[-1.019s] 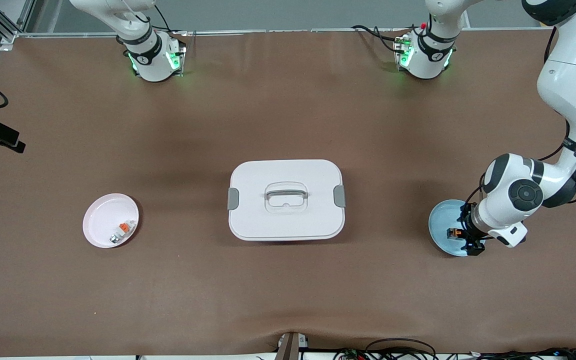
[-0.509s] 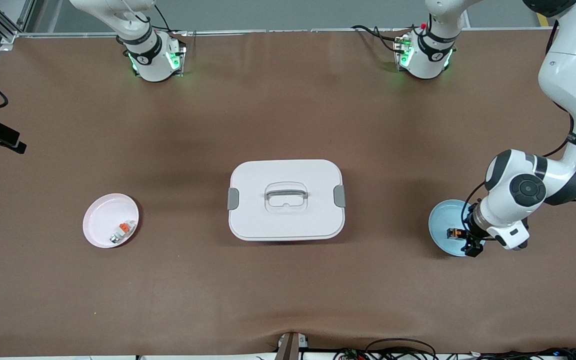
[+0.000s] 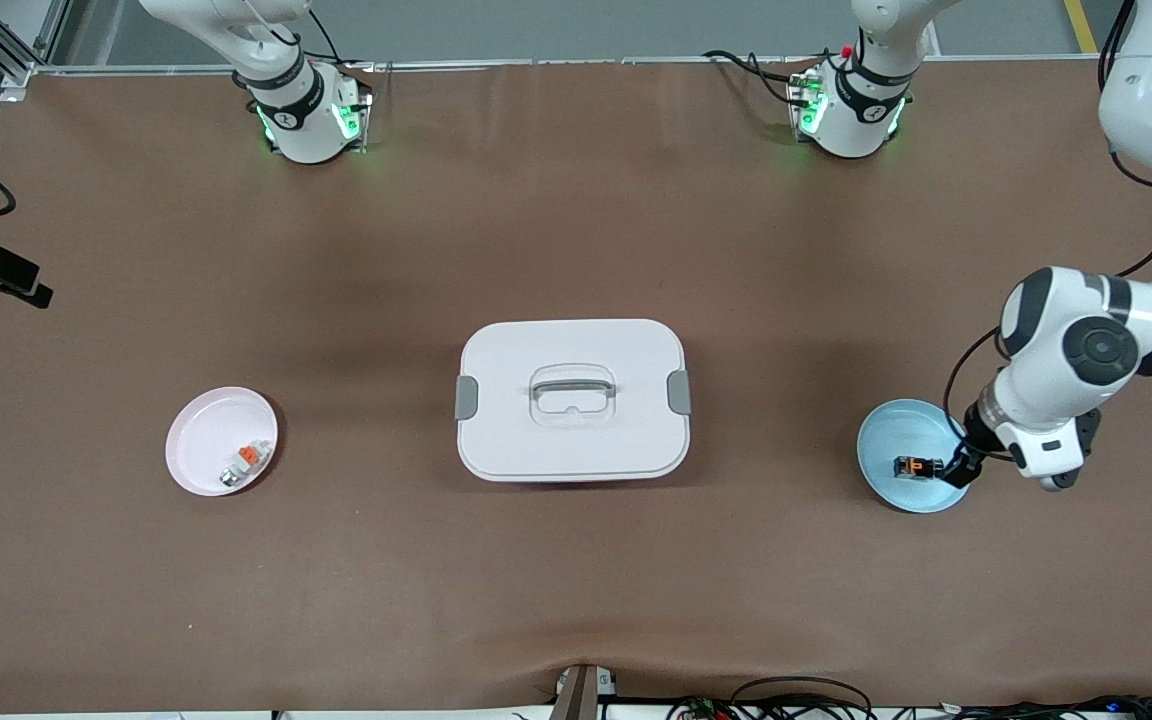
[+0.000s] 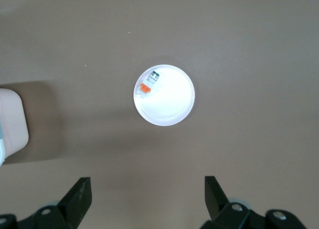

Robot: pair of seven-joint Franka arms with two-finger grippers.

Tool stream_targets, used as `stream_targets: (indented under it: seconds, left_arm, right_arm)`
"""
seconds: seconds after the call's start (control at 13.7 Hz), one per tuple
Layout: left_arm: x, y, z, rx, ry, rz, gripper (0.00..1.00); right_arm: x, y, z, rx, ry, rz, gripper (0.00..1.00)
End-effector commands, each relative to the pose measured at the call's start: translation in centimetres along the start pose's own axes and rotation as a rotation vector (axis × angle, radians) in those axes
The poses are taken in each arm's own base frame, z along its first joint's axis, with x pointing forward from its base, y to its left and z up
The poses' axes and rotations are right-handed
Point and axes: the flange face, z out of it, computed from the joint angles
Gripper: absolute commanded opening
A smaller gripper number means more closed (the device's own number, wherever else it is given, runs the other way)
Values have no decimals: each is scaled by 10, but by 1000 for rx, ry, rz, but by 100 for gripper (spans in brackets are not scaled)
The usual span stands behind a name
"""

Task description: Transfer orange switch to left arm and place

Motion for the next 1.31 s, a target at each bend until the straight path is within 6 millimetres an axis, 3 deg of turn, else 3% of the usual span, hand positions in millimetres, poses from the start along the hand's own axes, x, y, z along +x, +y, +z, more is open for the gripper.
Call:
stream_targets:
  seconds: [0.0, 0.22, 0.58, 0.8, 1.24]
  left_arm:
    - [10, -31, -28, 46, -37, 177, 100]
    - [30, -61, -49, 59, -92, 340, 100]
    - [54, -108, -111, 82, -116, 607, 100]
    - [52, -113, -147, 101, -94, 602, 100]
    - [48, -112, -238, 91, -48, 560, 100]
  right_arm:
    - [-3, 3, -3, 16, 8, 15, 100]
    - [-3, 2, -3, 16, 8, 12, 100]
    - [-3, 2, -4, 14, 11, 12, 100]
    - [-2, 2, -4, 14, 12, 12, 100]
    - [-4, 0, -3, 13, -2, 8, 100]
